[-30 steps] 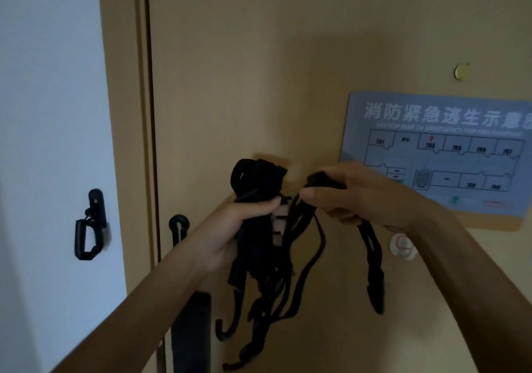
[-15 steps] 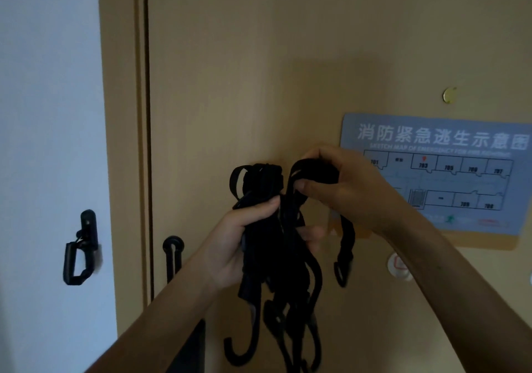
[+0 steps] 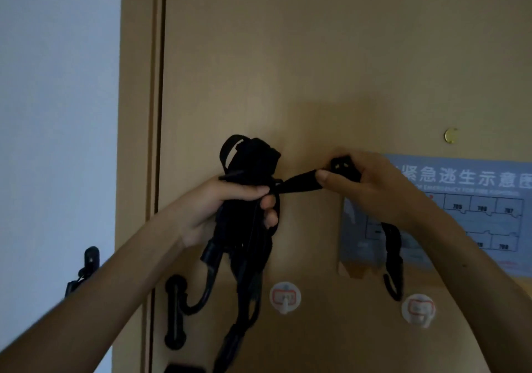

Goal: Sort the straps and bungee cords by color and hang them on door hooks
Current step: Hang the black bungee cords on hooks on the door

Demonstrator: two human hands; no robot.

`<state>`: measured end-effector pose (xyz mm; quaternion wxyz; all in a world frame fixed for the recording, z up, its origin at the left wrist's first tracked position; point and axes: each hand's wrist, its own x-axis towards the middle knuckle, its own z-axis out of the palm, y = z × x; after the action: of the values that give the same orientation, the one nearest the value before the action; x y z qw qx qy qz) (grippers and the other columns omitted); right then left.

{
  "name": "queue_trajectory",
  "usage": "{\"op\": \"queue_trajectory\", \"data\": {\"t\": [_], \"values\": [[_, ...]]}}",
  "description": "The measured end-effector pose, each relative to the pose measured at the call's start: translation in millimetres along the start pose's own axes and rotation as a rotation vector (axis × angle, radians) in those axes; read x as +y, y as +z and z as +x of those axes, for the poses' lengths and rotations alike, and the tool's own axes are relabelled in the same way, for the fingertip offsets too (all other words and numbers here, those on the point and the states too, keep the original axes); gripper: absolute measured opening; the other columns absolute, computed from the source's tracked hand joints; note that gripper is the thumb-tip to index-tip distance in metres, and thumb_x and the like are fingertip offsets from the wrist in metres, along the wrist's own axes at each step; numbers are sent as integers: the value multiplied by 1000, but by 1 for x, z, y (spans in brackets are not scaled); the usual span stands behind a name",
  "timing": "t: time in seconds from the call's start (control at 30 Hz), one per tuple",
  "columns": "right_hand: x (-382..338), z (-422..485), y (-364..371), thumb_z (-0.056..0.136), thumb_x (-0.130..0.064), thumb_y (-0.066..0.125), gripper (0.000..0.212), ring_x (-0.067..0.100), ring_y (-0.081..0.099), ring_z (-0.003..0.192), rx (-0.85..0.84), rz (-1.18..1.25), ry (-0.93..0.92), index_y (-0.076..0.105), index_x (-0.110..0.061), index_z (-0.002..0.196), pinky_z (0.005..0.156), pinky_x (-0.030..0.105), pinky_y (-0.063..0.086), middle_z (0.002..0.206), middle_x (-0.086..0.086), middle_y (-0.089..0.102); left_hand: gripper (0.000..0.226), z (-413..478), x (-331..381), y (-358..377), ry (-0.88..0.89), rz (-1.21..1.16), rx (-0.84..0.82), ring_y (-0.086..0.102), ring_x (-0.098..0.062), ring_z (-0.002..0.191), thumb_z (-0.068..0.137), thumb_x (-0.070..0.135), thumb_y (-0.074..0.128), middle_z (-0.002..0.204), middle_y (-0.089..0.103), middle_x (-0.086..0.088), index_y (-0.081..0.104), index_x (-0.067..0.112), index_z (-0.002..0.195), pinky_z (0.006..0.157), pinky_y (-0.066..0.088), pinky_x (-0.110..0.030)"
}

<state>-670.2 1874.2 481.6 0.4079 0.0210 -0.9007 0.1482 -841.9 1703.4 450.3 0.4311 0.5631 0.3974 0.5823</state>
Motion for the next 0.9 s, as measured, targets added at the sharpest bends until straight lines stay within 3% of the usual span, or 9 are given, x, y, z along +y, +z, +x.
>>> {"op": "queue_trajectory", "data": {"t": [0.13,0.3,0.47,0.53,0.6,0.7,0.83,0.9], "values": [[-4,14,-13,89,-38,56,26,13,46,51,46,-7,-19,66,-14,84,51,22,35,62,13,52,9,7,41,-3,68,286,81,56,-16,64,81,11,61,70,55,-4,53,11,85,64,49,-29],[-10,39,-29,88,-23,61,30,8,38,43,4,5,17,60,-9,63,47,21,29,48,-5,44,9,22,83,-3,163,640,179,54,-20,64,82,6,62,66,55,-6,59,10,74,65,49,-30],[-22,65,-47,83,-6,66,18,7,53,46,-69,79,73,74,-11,68,47,15,42,52,-2,61,27,38,118,0,205,870,208,54,-27,68,87,1,60,61,53,-8,61,18,66,69,52,-33],[-28,77,-56,82,0,65,18,7,55,46,-64,69,83,73,-10,69,47,14,43,50,-3,63,24,44,132,3,225,936,247,52,-23,62,86,0,61,59,53,-6,58,16,69,65,48,-31],[-34,90,-65,84,4,60,16,9,51,44,-54,52,85,71,-8,80,48,21,46,48,-5,60,17,49,147,6,267,982,314,52,-17,58,85,-2,62,57,54,-2,55,11,76,62,47,-29],[-42,111,-74,90,-4,50,19,2,44,45,4,-105,31,61,-15,102,46,15,37,62,-9,55,15,57,172,9,359,1042,400,54,-12,57,82,-3,64,60,57,0,56,10,80,62,46,-27],[-50,136,-88,98,-24,44,17,4,44,65,176,-340,-120,55,-20,109,54,11,33,77,-10,52,25,71,204,13,510,1098,519,57,-1,58,78,-3,68,64,61,10,58,19,79,59,45,-16],[-52,148,-96,98,-36,42,23,14,48,71,208,-436,-169,52,-20,111,59,24,34,82,-5,57,27,79,218,17,599,1105,572,57,4,59,77,-2,70,69,60,14,58,20,85,55,44,-8]]}}
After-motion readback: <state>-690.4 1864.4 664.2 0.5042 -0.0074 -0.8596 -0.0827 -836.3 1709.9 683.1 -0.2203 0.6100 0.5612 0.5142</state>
